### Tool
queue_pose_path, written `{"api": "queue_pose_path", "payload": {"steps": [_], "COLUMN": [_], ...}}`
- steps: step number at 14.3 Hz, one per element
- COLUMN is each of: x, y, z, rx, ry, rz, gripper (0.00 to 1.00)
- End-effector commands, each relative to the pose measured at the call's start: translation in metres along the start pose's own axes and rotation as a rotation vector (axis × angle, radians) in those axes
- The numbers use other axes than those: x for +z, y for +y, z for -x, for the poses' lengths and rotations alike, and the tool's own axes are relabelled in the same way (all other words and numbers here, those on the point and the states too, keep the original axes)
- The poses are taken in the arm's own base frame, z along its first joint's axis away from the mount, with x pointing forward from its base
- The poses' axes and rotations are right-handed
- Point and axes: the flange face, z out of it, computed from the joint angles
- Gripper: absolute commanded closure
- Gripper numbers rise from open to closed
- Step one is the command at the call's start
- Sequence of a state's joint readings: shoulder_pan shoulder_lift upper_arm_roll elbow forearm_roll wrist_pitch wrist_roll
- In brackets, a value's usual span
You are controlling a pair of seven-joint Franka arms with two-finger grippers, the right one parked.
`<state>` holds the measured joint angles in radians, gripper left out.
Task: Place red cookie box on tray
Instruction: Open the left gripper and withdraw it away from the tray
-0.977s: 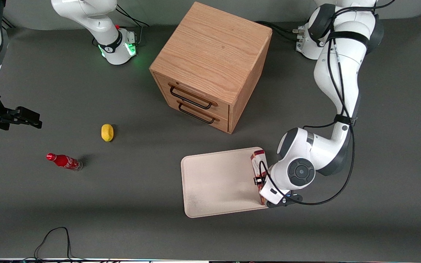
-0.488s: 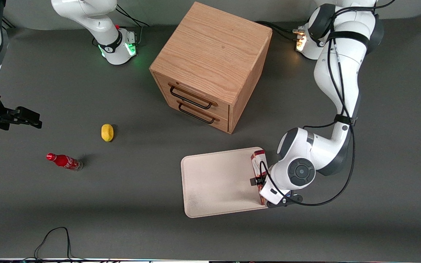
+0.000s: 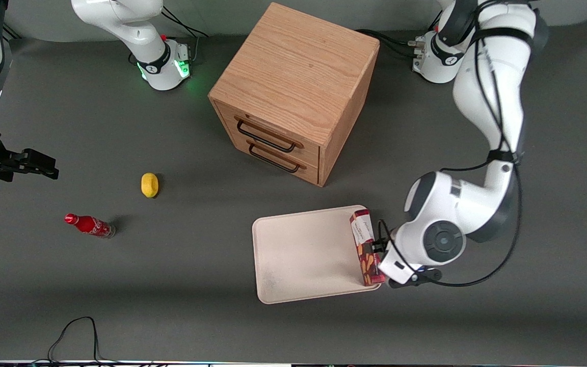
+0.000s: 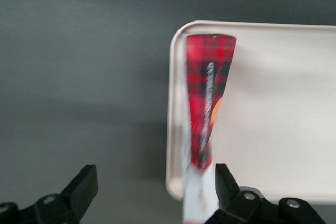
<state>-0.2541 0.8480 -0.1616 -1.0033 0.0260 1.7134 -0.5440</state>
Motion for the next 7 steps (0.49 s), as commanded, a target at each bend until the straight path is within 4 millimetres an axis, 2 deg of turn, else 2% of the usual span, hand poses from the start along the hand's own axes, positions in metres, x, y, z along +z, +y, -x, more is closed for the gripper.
{"api": "queue_pose_path", "payload": {"steps": [1, 2, 5, 7], "x": [-0.068, -0.084, -0.124, -0.147], "y": [-0.034, -0.044, -0.109, -0.132], "z": [0.041, 0.052, 0.074, 0.100], "rx": [0.010, 0.034, 0.043, 0.028], "ry": [-0.009, -0.007, 0.009, 0.025], "rz": [-0.011, -0.003, 0.000, -0.019], "gripper": [0.01, 0.01, 0.00, 0.00]}}
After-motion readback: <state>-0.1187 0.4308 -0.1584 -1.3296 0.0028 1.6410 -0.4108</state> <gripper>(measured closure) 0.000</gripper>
